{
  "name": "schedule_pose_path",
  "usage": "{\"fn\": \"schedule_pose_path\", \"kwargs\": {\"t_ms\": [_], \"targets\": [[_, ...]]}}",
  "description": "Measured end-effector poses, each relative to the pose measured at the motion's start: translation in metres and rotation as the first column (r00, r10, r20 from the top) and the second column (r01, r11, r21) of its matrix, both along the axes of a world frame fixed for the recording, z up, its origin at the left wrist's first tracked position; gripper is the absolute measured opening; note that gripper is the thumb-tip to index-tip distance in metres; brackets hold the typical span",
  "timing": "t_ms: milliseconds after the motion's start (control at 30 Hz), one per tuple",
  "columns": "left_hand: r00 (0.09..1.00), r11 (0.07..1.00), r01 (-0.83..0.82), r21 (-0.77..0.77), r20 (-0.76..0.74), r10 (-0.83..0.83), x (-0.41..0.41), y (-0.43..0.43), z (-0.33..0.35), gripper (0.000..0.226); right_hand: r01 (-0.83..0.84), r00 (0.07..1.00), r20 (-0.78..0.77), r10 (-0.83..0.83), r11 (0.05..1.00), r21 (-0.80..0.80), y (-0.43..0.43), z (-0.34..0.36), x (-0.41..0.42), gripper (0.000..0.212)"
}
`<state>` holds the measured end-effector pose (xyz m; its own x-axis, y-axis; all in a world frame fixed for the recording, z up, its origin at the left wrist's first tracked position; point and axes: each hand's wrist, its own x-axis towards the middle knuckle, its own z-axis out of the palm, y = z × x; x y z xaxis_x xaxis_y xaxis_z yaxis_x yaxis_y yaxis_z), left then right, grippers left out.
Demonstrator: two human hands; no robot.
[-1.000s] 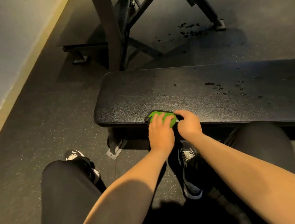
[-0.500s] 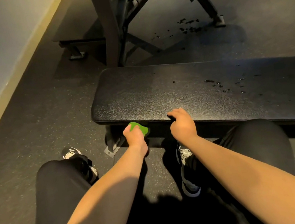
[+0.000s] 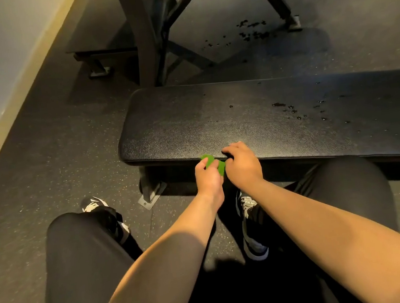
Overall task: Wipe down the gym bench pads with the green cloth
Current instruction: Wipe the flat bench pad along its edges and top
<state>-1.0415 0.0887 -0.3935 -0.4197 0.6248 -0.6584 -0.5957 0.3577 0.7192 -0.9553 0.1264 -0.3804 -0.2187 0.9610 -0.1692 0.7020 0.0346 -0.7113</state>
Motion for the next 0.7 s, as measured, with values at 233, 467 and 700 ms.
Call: {"fn": "schedule_pose_path", "kwargs": {"t_ms": [233,467,700], "targets": [[0.956,0.976,0.211,0.058,-0.220,-0.194,-0.005,-0.007,0.026,0.027,0.056,0.929,-0.363,-0.076,0.996,-0.067,-0.012,0.011,-0.004,0.031],[0.957,0.972,0.197,0.131,-0.243,-0.161,-0.010,0.006,0.047,0.025,0.000,0.916,-0.402,0.009,1.000,0.023,-0.006,0.024,-0.011,0.036],[0.542,0.847,0.518,-0.115,-0.722,-0.430,-0.034,0.010,0.035,0.029,0.093,0.980,-0.194,-0.044,0.964,0.249,0.002,0.015,-0.004,0.033]]}}
